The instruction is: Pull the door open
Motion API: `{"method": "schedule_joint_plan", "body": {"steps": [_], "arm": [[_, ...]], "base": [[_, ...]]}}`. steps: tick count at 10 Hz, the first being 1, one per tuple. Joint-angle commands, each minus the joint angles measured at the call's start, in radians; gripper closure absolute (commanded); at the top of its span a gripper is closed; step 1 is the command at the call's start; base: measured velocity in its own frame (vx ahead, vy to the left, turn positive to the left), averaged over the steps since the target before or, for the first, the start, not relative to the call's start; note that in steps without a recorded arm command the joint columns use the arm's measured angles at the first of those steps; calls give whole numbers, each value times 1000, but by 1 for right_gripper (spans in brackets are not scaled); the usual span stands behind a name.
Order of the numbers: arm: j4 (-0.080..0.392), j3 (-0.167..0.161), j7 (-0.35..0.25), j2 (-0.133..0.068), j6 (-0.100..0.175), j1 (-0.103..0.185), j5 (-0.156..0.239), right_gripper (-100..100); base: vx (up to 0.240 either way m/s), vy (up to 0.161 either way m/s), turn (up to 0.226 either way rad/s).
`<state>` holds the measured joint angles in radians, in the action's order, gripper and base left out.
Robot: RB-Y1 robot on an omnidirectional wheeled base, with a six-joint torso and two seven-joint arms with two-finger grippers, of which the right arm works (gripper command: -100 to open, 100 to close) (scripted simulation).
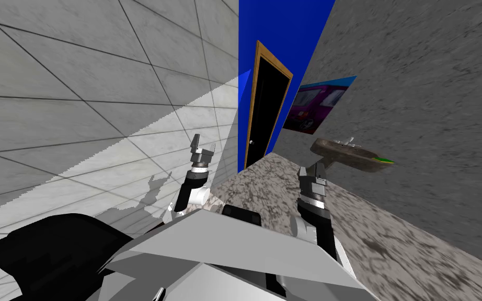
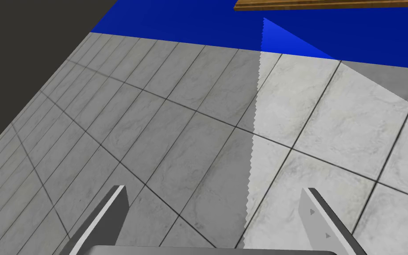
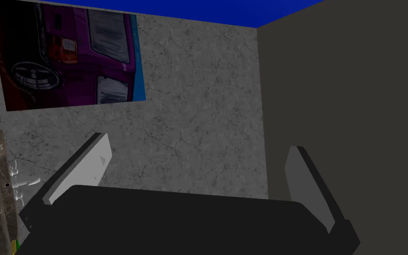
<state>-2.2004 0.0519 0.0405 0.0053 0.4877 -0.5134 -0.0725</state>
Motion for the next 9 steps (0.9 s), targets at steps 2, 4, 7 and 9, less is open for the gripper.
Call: {"method": "schedule_joint_plan", "body": {"steps": [2, 4, 7, 9], "arm": [[57, 0, 40, -17, 15, 22, -10, -100], [108, 1, 76, -30, 29, 42, -18, -100], [154, 1, 109, -40, 42, 61, -26, -100], [191, 2, 135, -48, 52, 75, -32, -100]], "base": [[79, -30, 105], [133, -31, 94], [97, -38, 70], [63, -34, 66]]}}
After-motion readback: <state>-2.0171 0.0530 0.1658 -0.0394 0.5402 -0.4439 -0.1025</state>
